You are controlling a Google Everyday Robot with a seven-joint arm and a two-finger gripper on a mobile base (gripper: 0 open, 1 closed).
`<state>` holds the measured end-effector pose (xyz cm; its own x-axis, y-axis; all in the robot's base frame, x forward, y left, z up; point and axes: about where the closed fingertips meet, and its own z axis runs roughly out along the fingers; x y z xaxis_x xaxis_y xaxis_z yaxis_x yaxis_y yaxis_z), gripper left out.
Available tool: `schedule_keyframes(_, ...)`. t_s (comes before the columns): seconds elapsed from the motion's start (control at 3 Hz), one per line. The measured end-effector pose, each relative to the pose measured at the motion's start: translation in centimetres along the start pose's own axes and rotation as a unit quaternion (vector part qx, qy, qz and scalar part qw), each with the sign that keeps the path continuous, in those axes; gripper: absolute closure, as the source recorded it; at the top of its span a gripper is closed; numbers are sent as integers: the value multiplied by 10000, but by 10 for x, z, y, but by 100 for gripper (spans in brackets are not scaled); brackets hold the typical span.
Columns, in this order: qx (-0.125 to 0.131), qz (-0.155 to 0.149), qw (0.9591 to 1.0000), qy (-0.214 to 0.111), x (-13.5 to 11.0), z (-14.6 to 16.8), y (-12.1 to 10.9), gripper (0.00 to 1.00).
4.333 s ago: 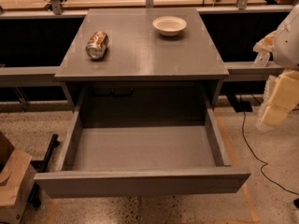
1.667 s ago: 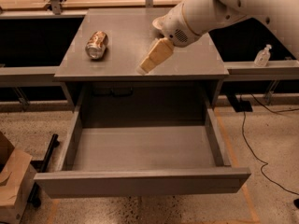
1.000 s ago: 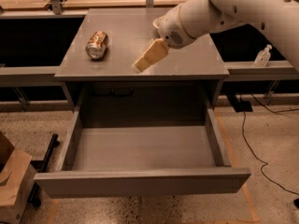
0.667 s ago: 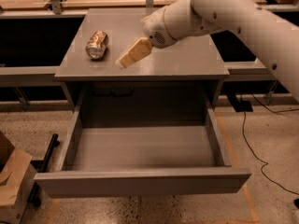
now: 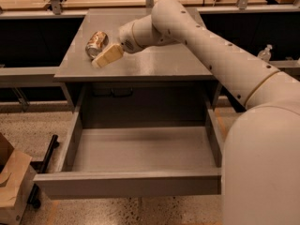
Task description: Place orange can into top drawer
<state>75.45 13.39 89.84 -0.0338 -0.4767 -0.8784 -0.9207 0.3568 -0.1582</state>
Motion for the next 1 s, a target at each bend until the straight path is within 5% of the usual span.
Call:
schedule_keyframes(0.33, -1, 0, 10000, 0, 0, 0, 0, 0)
schedule_keyframes(1.0, -18, -37, 9992, -408, -2, 49, -15, 0)
